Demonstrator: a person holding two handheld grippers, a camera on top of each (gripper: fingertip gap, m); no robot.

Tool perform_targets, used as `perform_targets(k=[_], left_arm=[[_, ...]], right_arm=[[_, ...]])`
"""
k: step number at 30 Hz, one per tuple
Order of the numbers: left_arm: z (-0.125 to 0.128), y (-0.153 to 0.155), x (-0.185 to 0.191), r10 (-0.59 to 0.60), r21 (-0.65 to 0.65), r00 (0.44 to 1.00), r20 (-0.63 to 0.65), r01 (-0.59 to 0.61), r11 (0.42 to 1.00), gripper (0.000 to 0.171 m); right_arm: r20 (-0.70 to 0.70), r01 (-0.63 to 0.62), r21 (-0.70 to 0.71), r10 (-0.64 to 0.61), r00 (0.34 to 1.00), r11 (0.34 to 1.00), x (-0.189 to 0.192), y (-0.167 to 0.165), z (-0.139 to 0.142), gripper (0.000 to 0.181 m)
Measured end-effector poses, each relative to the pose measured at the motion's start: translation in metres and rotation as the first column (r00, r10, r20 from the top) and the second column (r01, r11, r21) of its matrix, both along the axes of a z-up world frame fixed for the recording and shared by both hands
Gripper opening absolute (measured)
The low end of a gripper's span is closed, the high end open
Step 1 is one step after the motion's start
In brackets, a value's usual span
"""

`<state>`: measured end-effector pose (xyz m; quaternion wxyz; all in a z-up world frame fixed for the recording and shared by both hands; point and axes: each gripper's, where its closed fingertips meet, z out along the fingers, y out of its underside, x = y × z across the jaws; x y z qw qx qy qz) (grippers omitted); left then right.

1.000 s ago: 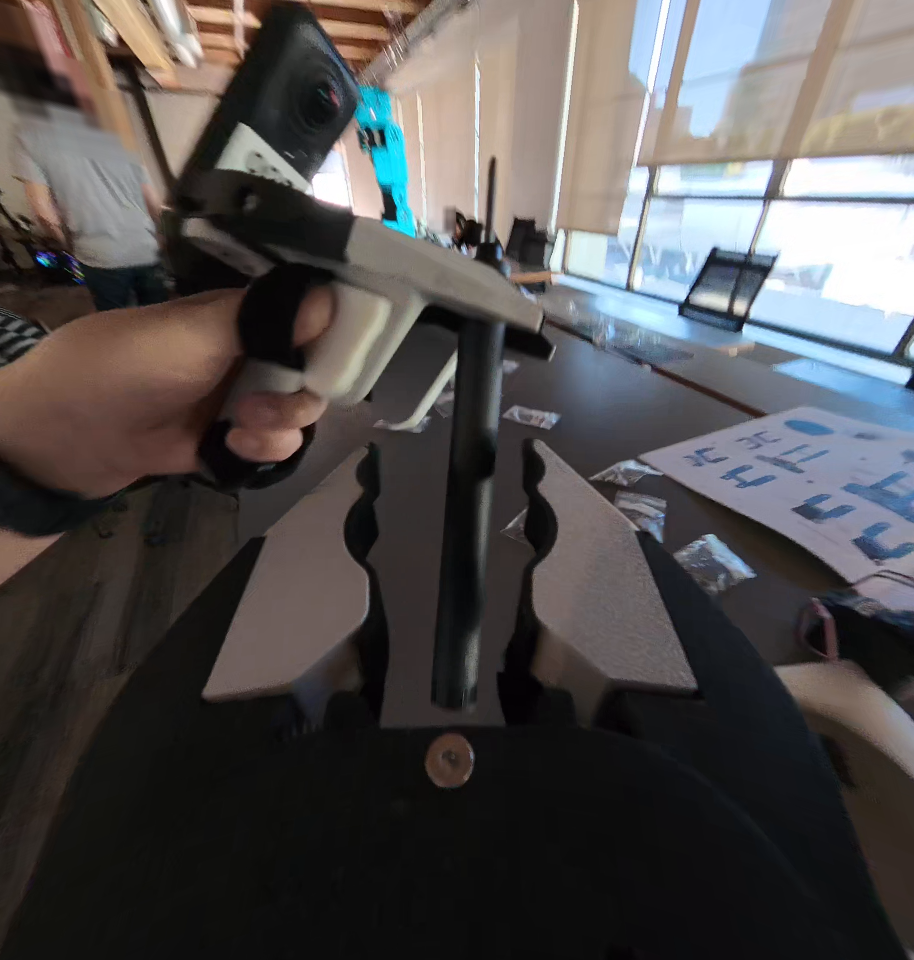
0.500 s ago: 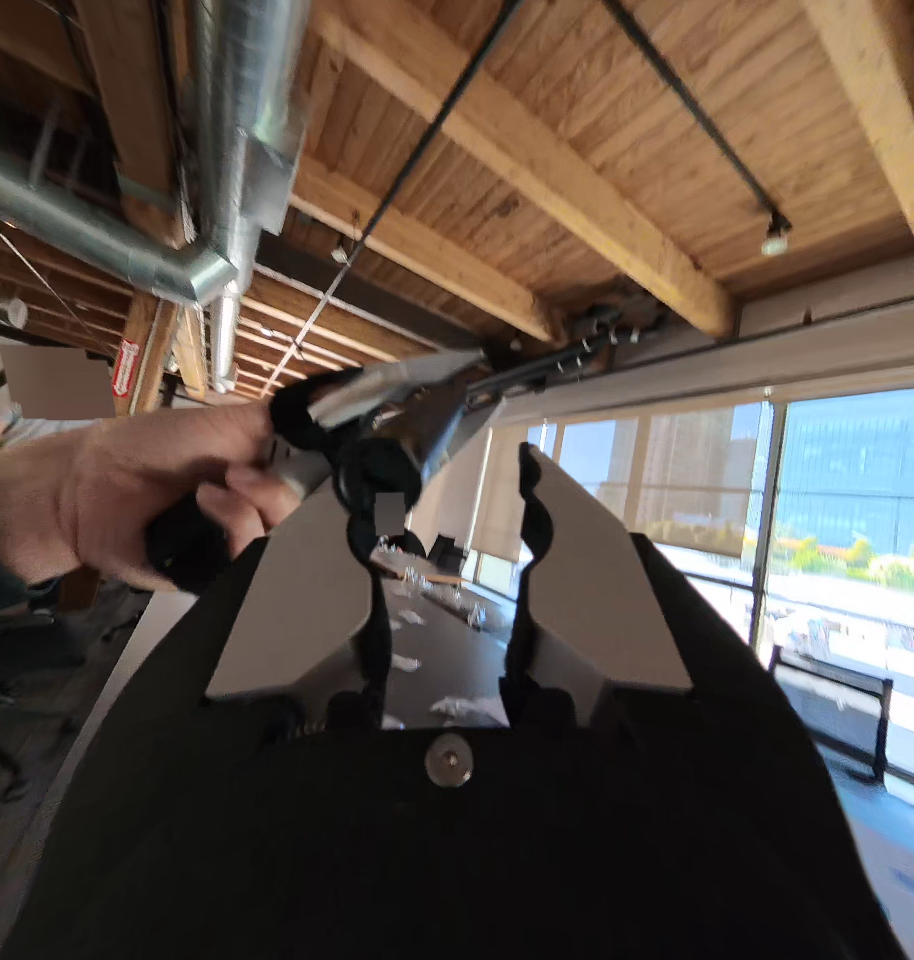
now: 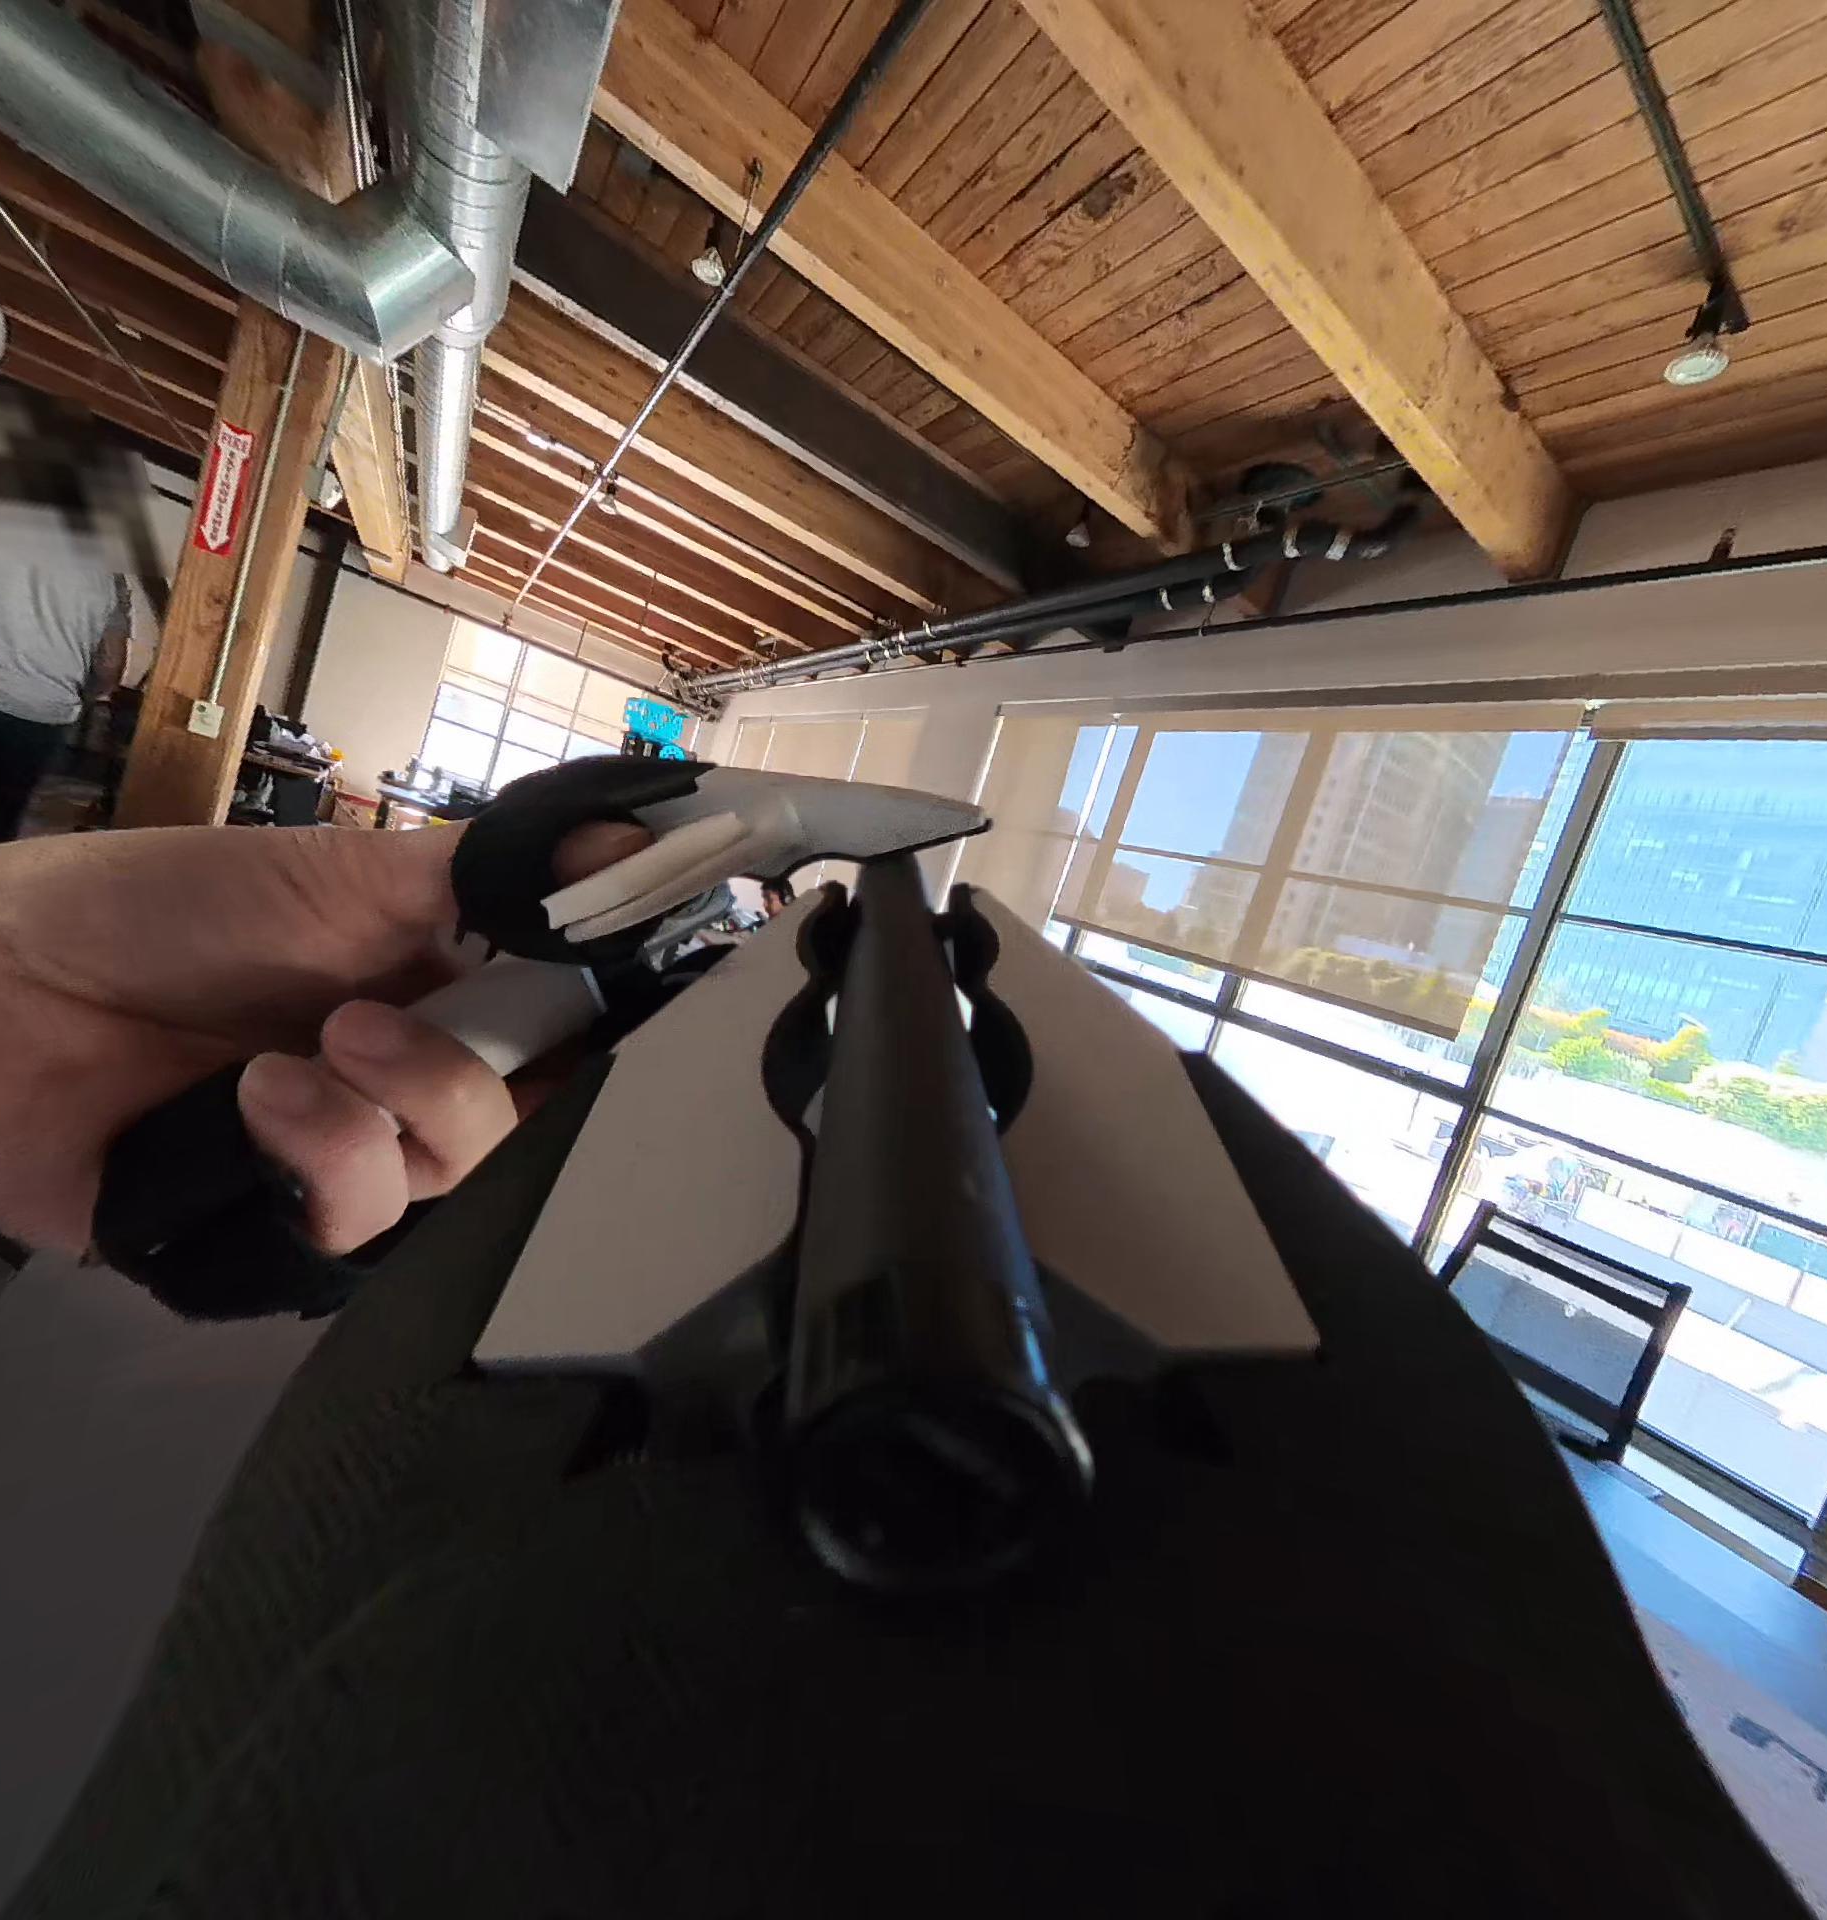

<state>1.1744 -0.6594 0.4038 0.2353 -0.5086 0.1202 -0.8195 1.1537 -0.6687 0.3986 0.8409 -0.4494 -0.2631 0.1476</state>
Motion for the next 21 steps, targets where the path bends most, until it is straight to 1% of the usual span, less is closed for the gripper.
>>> perform_targets(k=[2, 5, 8, 10, 16, 19, 21], left_arm=[[-0.002, 0.003, 0.005, 0.026, -0.037, 0.999, 0.029, -0.025, 0.999, 0.016], [-0.008, 0.005, 0.018, 0.069, -0.052, 0.998, 0.015, -0.068, 0.996, 0.016], [-0.009, 0.0, 0.039, 0.126, -0.054, 0.992, 0.025, -0.125, 0.991, 0.016], [-0.011, -0.003, 0.055, 0.185, -0.052, 0.982, 0.034, -0.183, 0.982, 0.016], [-0.014, -0.021, 0.102, 0.304, -0.072, 0.949, 0.079, -0.299, 0.952, 0.016], [-0.014, -0.027, 0.112, 0.367, -0.075, 0.927, 0.081, -0.362, 0.929, 0.016], [-0.015, -0.031, 0.114, 0.405, -0.057, 0.912, 0.066, -0.401, 0.914, 0.016]], right_arm=[[0.021, -0.031, -0.023, 0.032, 0.999, 0.999, 0.003, 0.002, -0.002, 0.015], [0.066, -0.114, -0.088, 0.12, 0.991, 0.99, 0.016, 0.004, -0.007, 0.016], [0.074, -0.212, -0.123, 0.222, 0.972, 0.97, 0.037, 0.0, -0.009, 0.016], [0.098, -0.253, -0.143, 0.268, 0.958, 0.957, 0.053, -0.004, -0.011, 0.016], [0.143, -0.364, -0.239, 0.404, 0.904, 0.9, 0.103, -0.022, -0.016, 0.016], [0.108, -0.431, -0.321, 0.485, 0.868, 0.843, 0.115, -0.028, -0.016, 0.016], [0.102, -0.473, -0.332, 0.53, 0.842, 0.816, 0.118, -0.032, -0.017, 0.016]])
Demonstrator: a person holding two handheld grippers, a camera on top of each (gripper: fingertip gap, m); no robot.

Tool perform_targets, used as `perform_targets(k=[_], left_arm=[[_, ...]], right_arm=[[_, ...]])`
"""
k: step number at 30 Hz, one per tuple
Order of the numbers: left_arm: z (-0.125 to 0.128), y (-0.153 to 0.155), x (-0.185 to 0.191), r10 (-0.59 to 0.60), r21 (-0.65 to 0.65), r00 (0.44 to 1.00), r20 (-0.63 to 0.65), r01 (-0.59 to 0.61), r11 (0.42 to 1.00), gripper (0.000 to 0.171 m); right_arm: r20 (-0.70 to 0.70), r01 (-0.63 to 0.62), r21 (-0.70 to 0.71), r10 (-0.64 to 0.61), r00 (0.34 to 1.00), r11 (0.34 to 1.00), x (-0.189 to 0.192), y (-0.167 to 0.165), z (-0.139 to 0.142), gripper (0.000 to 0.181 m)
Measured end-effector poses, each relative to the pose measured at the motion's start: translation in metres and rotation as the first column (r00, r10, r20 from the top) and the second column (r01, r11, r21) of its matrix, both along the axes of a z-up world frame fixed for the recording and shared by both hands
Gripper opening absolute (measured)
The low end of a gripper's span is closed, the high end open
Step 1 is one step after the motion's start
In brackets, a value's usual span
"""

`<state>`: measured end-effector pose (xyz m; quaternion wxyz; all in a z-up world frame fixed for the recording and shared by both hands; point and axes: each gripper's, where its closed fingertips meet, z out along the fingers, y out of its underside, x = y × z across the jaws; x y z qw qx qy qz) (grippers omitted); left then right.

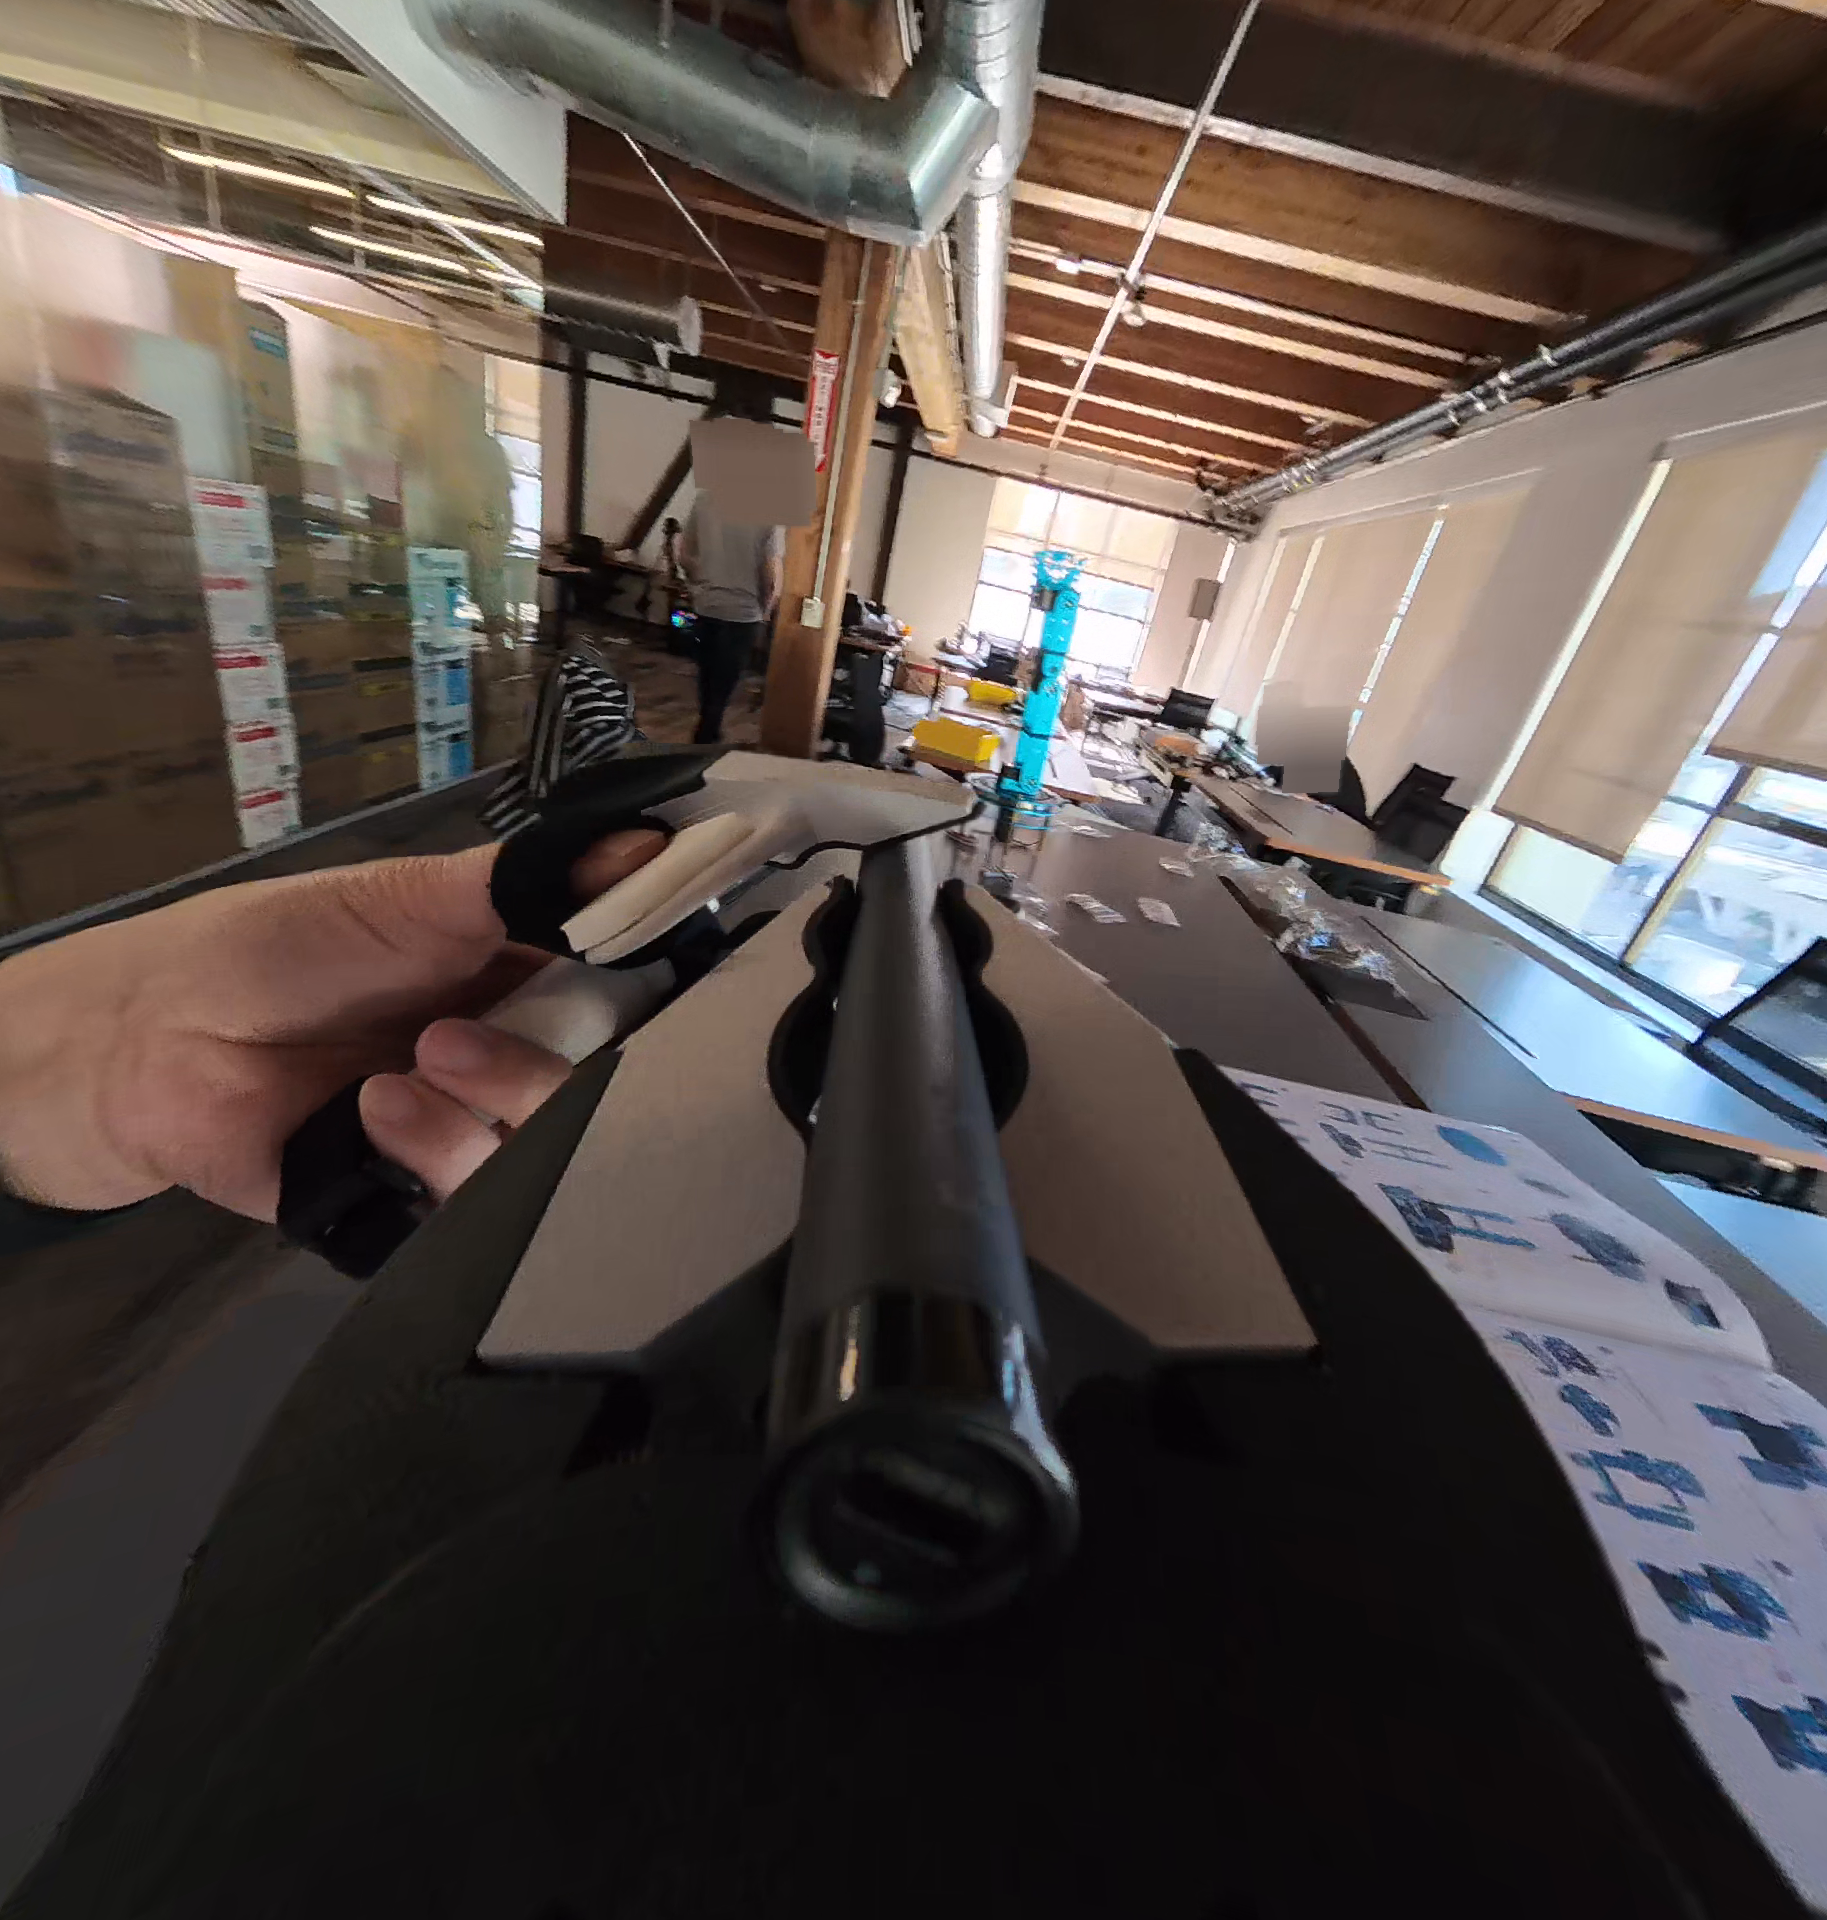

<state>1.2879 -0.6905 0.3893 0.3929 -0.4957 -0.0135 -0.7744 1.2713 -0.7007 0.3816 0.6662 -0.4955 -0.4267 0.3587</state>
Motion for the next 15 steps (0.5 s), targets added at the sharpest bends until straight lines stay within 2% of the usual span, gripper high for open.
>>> perform_targets(k=[4, 6, 8, 11, 13, 15], left_arm=[[-0.007, -0.002, -0.006, 0.073, 0.02, 0.993, -0.094, -0.072, 0.997, 0.02], [-0.015, 0.004, -0.028, 0.201, 0.058, 0.958, -0.202, -0.193, 0.979, 0.039], [-0.03, 0.008, -0.061, 0.361, 0.138, 0.857, -0.366, -0.334, 0.932, 0.044], [-0.052, -0.001, -0.111, 0.522, 0.272, 0.656, -0.546, -0.45, 0.851, 0.044], [-0.067, -0.011, -0.132, 0.553, 0.302, 0.596, -0.582, -0.473, 0.828, 0.041], [-0.086, -0.017, -0.141, 0.543, 0.299, 0.584, -0.604, -0.465, 0.833, 0.04]], right_arm=[[-0.019, -0.067, -0.02, 0.066, 0.998, 0.998, -0.003, -0.004, -0.004, 0.015], [-0.028, -0.069, -0.026, 0.068, 0.997, 0.997, -0.001, -0.001, -0.004, 0.015], [0.027, -0.05, -0.03, 0.05, 0.998, 0.998, 0.006, 0.007, -0.009, 0.016], [0.161, -0.011, -0.059, 0.02, 0.987, 0.998, 0.02, 0.02, -0.026, 0.015], [0.243, -0.001, -0.1, 0.025, 0.97, 0.995, 0.024, 0.024, -0.043, 0.015], [0.323, 0.014, -0.122, 0.026, 0.946, 0.992, 0.023, 0.028, -0.062, 0.016]])
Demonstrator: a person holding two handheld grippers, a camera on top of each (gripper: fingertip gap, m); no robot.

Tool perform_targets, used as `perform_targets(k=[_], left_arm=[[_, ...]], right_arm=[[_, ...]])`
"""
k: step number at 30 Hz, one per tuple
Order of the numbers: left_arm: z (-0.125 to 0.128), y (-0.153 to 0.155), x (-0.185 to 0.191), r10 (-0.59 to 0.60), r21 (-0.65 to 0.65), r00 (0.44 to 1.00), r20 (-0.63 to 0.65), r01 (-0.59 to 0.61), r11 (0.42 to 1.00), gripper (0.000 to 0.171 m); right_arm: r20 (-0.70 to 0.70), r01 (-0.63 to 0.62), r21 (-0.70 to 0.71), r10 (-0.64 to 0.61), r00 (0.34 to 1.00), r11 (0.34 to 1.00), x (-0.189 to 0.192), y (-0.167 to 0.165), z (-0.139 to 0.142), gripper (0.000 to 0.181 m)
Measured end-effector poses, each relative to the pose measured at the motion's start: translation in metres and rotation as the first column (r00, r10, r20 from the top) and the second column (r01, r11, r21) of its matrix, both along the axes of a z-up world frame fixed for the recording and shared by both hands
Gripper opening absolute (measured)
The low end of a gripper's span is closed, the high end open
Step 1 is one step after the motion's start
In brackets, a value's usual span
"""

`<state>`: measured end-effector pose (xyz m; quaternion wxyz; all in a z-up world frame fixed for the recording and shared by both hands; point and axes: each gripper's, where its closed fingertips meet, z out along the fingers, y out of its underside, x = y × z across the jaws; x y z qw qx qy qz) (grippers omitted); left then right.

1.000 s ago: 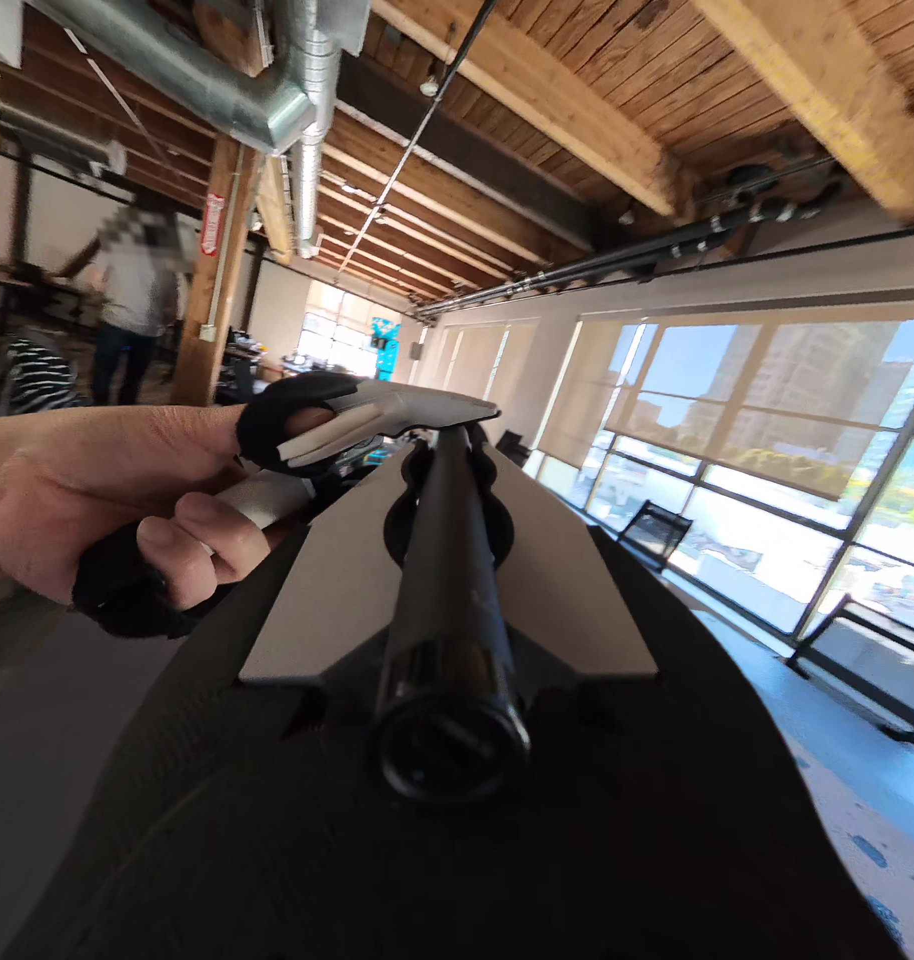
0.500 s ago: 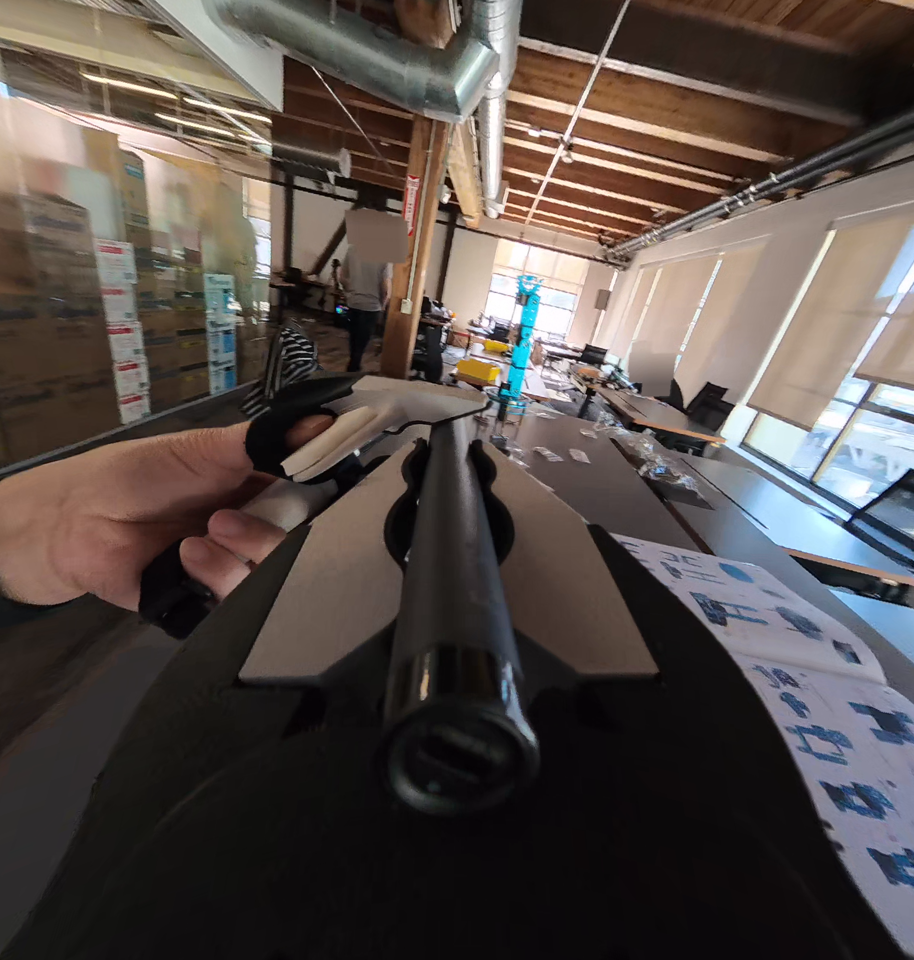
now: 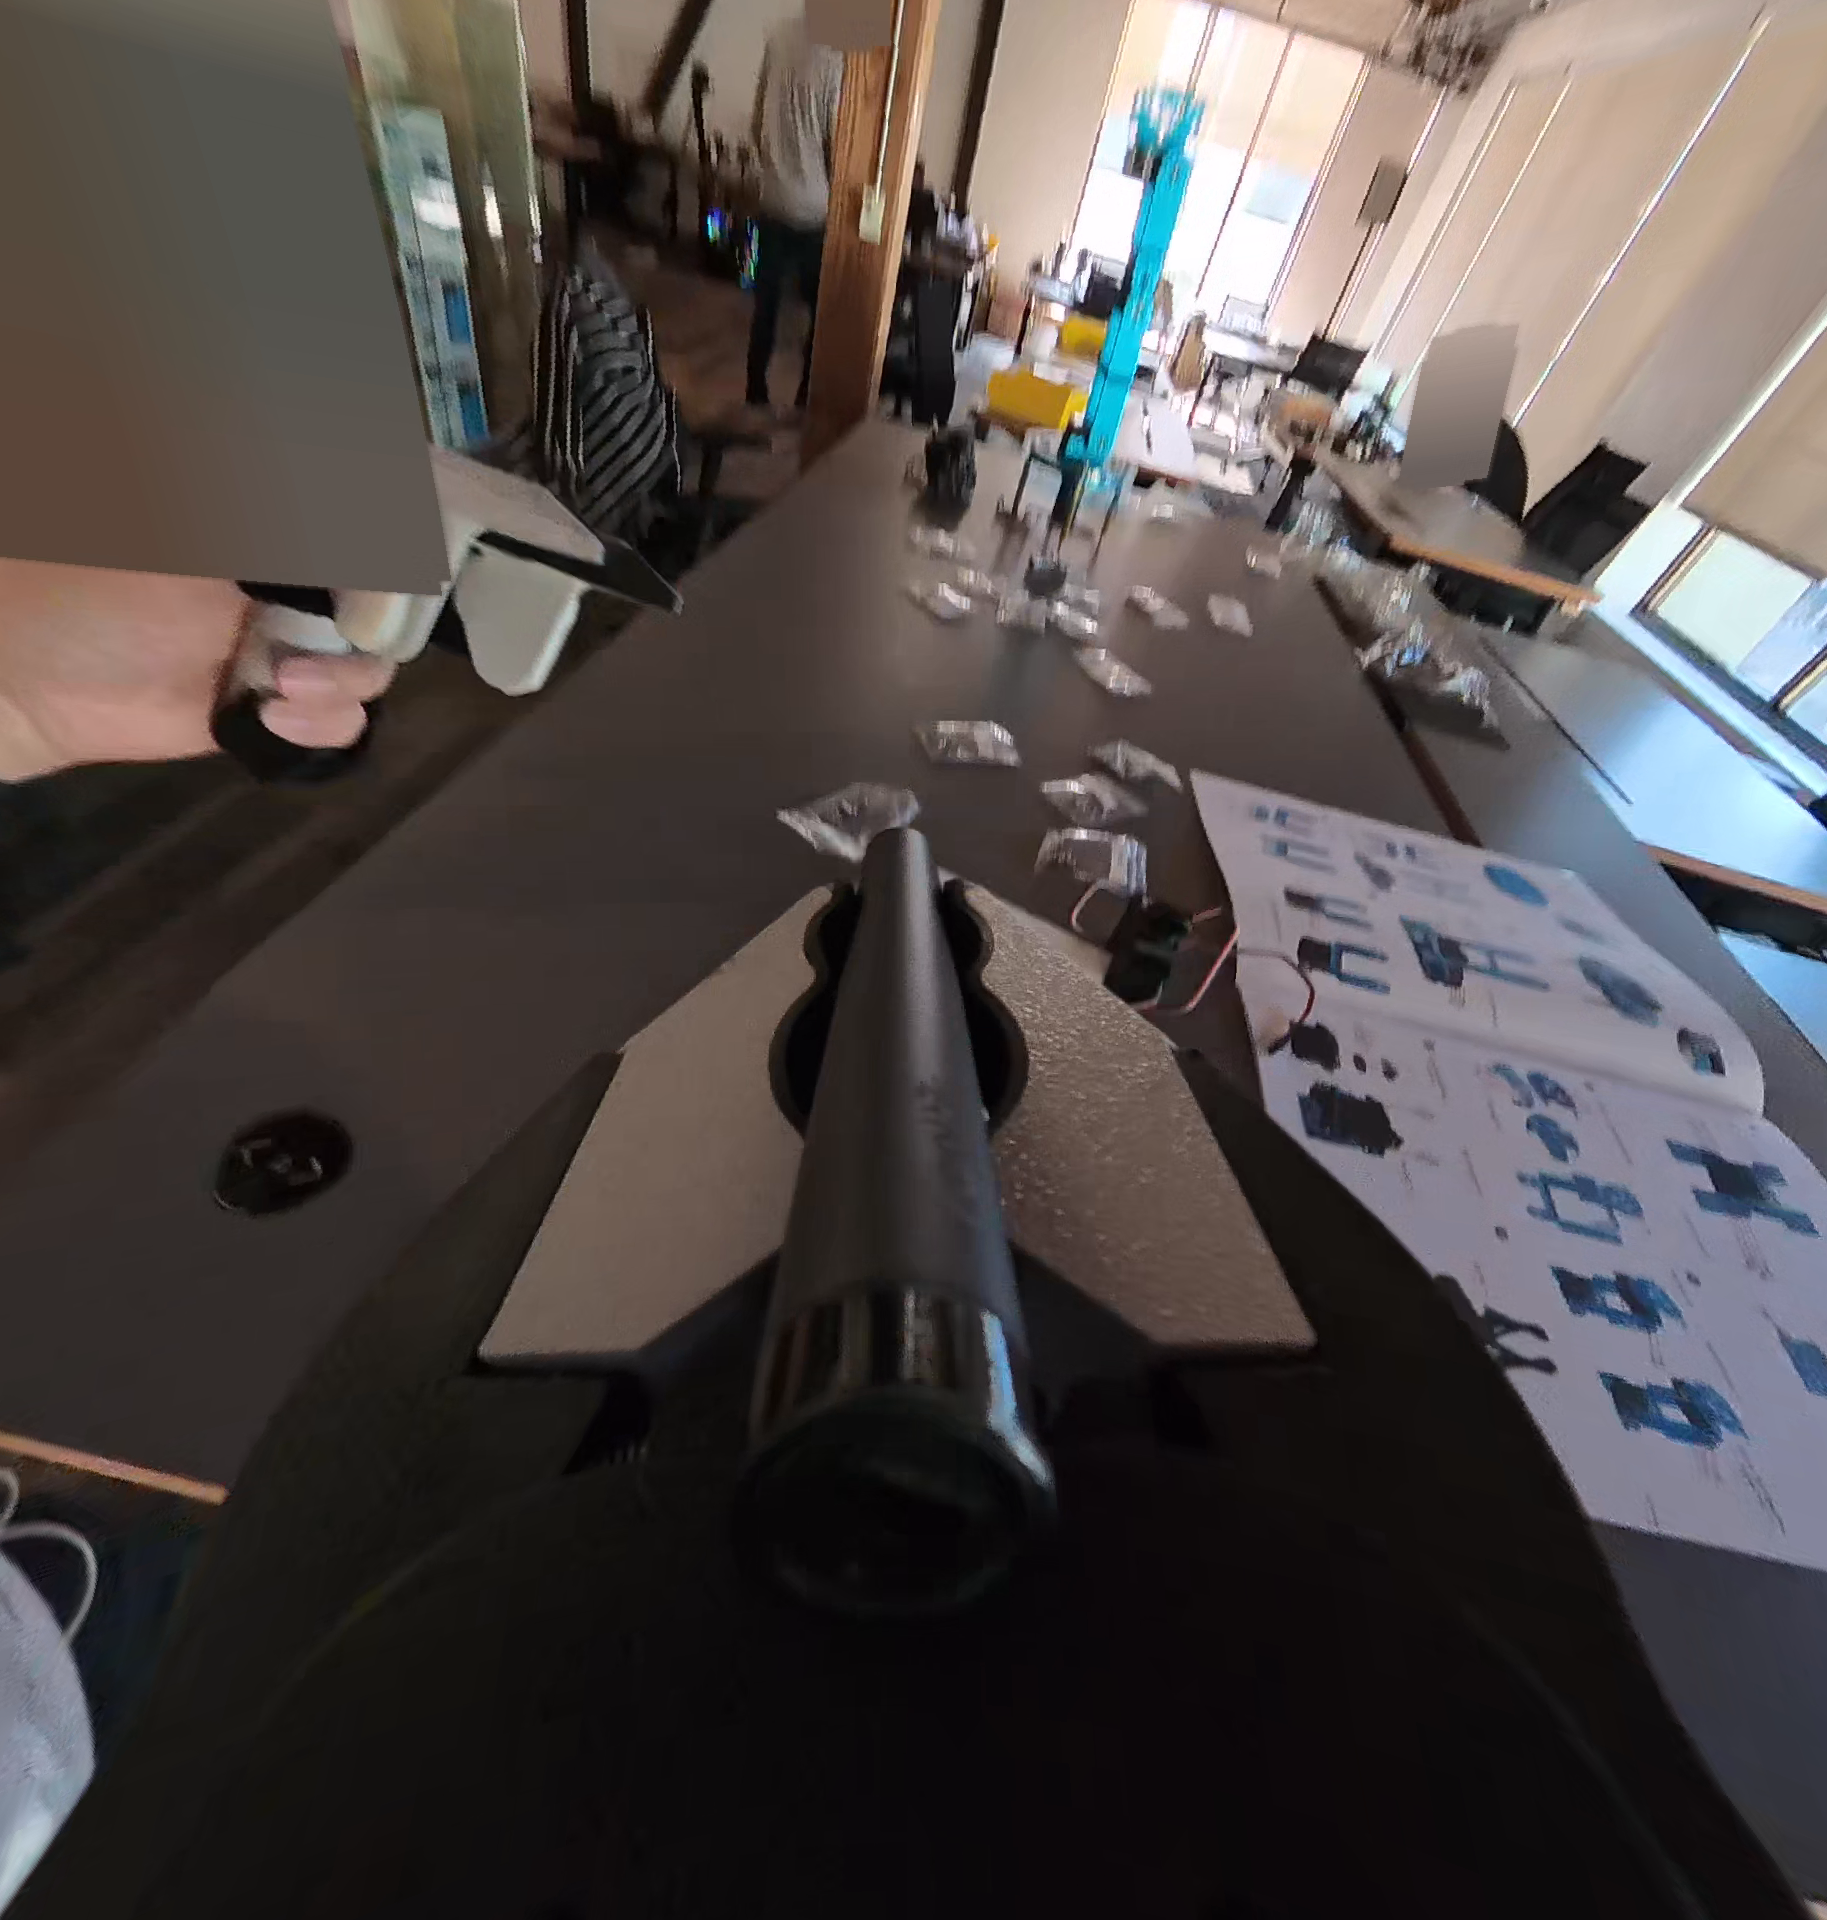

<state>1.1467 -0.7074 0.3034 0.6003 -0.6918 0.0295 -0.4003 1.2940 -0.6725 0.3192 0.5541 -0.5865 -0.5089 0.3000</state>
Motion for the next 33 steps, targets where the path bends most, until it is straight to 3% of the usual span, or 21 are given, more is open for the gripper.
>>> perform_targets(k=[6, 10, 14, 22, 33], left_arm=[[-0.038, 0.003, 0.007, -0.019, -0.059, 1.0, 0.001, 0.019, 0.998, 0.031], [-0.06, 0.016, 0.014, -0.027, -0.11, 0.994, -0.107, 0.015, 0.994, 0.03], [-0.063, 0.031, 0.017, -0.019, -0.131, 0.993, -0.114, 0.004, 0.991, 0.028], [-0.071, 0.046, 0.015, 0.003, -0.165, 0.979, -0.202, -0.037, 0.986, 0.028], [-0.072, 0.055, 0.017, -0.024, -0.181, 0.989, -0.146, -0.003, 0.984, 0.027]], right_arm=[[0.136, 0.066, -0.088, -0.054, 0.989, 0.994, -0.02, 0.017, -0.054, 0.016], [0.207, 0.084, -0.014, -0.079, 0.975, 0.996, -0.031, 0.027, -0.071, 0.016], [0.256, 0.068, 0.076, -0.086, 0.963, 0.995, -0.043, 0.031, -0.09, 0.016], [0.333, 0.022, 0.182, -0.083, 0.939, 0.983, -0.052, 0.038, -0.105, 0.016], [0.348, -0.012, 0.203, -0.06, 0.936, 0.979, -0.056, 0.036, -0.109, 0.016]])
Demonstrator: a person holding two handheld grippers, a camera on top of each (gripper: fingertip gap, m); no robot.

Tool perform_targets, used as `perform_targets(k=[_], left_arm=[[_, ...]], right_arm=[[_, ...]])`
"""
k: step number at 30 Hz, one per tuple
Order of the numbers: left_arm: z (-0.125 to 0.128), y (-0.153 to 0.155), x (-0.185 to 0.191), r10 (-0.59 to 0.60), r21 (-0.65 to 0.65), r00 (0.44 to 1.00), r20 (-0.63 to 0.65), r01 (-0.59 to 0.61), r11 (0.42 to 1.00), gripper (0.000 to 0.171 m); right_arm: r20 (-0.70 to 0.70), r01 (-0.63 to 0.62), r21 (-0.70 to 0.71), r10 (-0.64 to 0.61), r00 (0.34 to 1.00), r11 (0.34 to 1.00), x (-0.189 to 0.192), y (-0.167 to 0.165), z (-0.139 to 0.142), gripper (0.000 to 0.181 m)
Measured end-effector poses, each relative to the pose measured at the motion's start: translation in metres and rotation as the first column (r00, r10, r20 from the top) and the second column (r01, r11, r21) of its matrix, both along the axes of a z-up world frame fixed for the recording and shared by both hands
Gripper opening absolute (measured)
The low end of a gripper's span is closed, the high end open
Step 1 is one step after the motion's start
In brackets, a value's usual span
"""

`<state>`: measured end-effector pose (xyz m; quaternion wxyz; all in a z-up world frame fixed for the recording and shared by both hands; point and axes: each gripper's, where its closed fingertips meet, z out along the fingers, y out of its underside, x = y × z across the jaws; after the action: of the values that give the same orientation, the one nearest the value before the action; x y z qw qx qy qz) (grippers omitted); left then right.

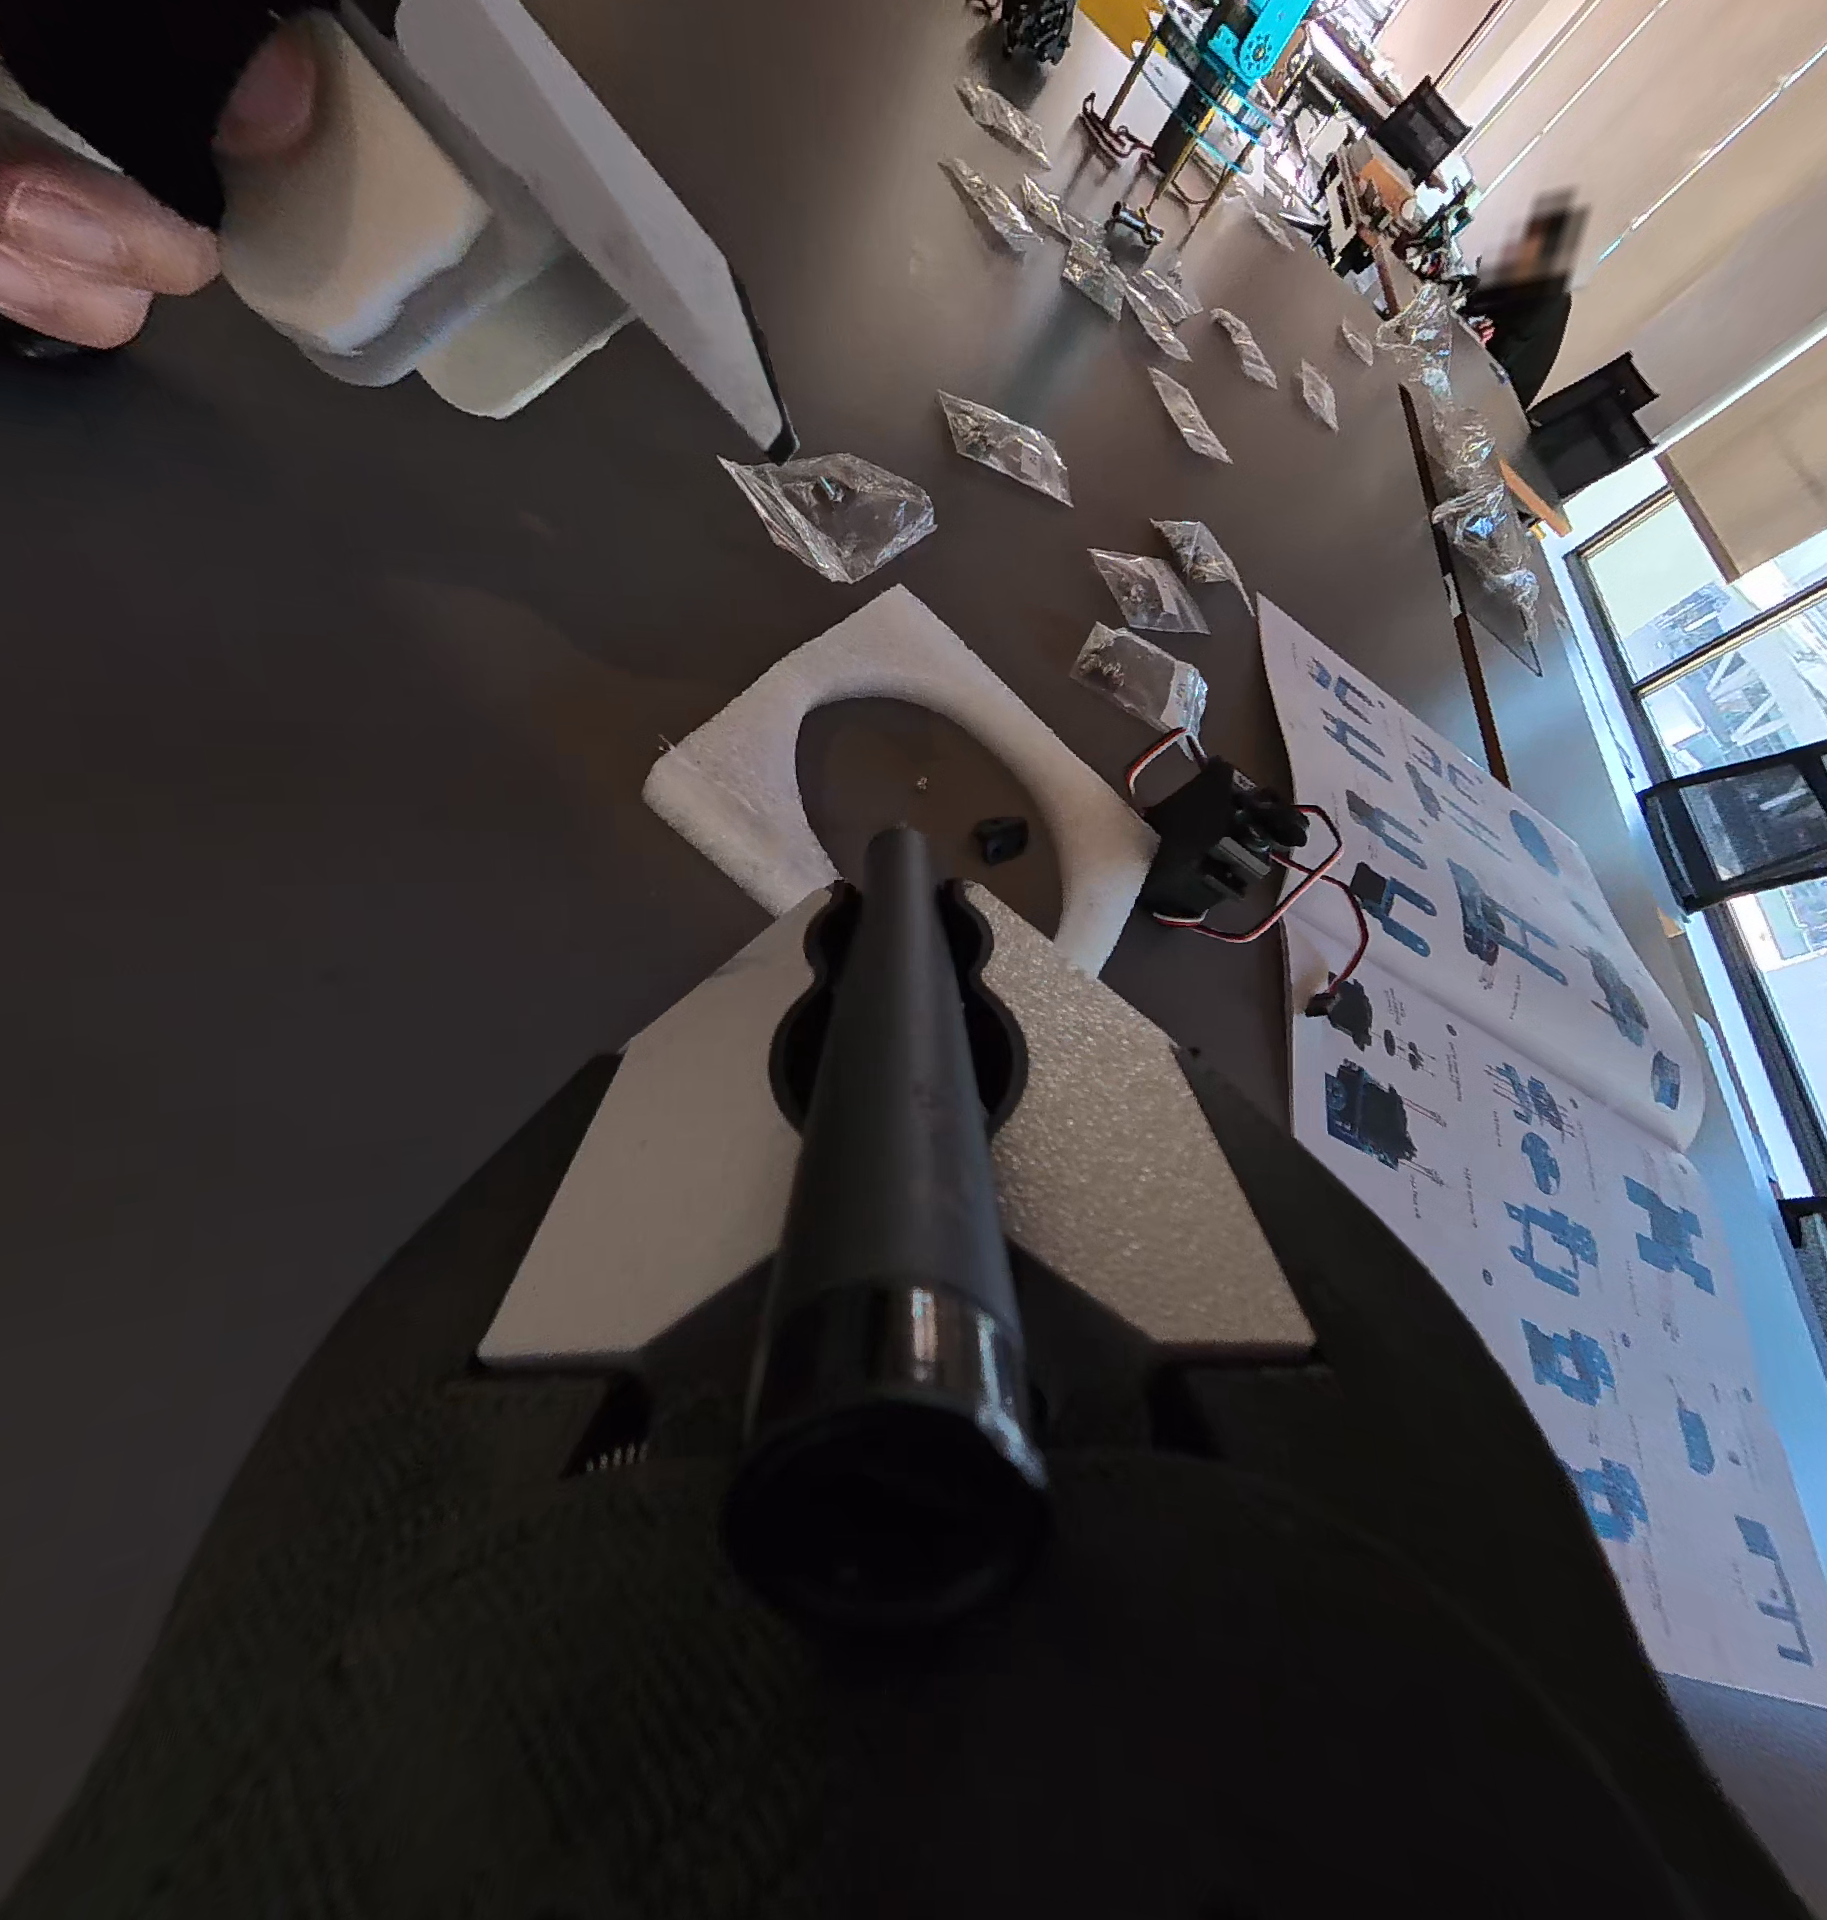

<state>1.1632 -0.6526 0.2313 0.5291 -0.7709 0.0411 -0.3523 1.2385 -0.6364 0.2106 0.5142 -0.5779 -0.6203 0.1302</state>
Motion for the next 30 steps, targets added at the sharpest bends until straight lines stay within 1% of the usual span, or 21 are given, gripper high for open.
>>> perform_targets(k=[4, 6, 10, 13, 15, 17, 18, 21, 22, 24, 26, 30], left_arm=[[0.0, 0.002, 0.001, -0.009, -0.001, 1.0, 0.01, 0.009, 1.0, 0.027], [0.0, 0.003, 0.001, -0.015, 0.003, 1.0, -0.006, 0.015, 1.0, 0.027], [0.003, 0.003, -0.005, -0.034, 0.038, 0.998, -0.05, 0.035, 0.999, 0.027], [0.007, -0.001, 0.001, -0.11, 0.074, 0.993, -0.052, 0.113, 0.991, 0.025], [0.006, 0.0, 0.011, -0.156, 0.081, 0.982, -0.108, 0.165, 0.983, 0.024], [0.005, 0.005, 0.026, -0.185, 0.079, 0.961, -0.205, 0.205, 0.976, 0.023], [0.006, 0.008, 0.034, -0.187, 0.081, 0.948, -0.257, 0.214, 0.974, 0.02], [0.016, 0.026, 0.055, -0.131, 0.112, 0.91, -0.392, 0.189, 0.976, 0.013], [0.021, 0.032, 0.06, -0.106, 0.119, 0.899, -0.425, 0.172, 0.978, 0.014], [0.033, 0.042, 0.074, -0.068, 0.129, 0.882, -0.466, 0.143, 0.981, 0.019], [0.045, 0.049, 0.09, -0.031, 0.152, 0.865, -0.501, 0.123, 0.981, 0.019], [0.06, 0.063, 0.123, 0.034, 0.175, 0.826, -0.563, 0.078, 0.982, 0.013]], right_arm=[[0.01, 0.003, 0.007, -0.003, 1.0, 1.0, 0.0, 0.001, -0.001, 0.016], [-0.003, -0.001, -0.009, 0.001, 1.0, 1.0, 0.001, 0.0, 0.001, 0.016], [-0.083, 0.001, -0.104, -0.01, 0.997, 0.995, 0.008, -0.001, 0.019, 0.016], [-0.171, -0.005, -0.219, -0.033, 0.985, 0.976, 0.018, 0.004, 0.034, 0.016], [-0.236, -0.026, -0.318, -0.053, 0.97, 0.948, 0.026, 0.009, 0.044, 0.016], [-0.294, -0.071, -0.408, -0.058, 0.954, 0.91, 0.034, 0.016, 0.054, 0.016], [-0.31, -0.098, -0.449, -0.052, 0.949, 0.888, 0.037, 0.021, 0.058, 0.016], [-0.368, -0.207, -0.539, -0.007, 0.93, 0.816, 0.047, 0.034, 0.073, 0.016], [-0.385, -0.249, -0.56, 0.018, 0.923, 0.79, 0.05, 0.038, 0.078, 0.016], [-0.415, -0.323, -0.59, 0.065, 0.907, 0.74, 0.059, 0.045, 0.089, 0.016], [-0.439, -0.393, -0.609, 0.12, 0.89, 0.689, 0.071, 0.051, 0.099, 0.016], [-0.453, -0.478, -0.615, 0.215, 0.865, 0.627, 0.099, 0.067, 0.115, 0.016]])
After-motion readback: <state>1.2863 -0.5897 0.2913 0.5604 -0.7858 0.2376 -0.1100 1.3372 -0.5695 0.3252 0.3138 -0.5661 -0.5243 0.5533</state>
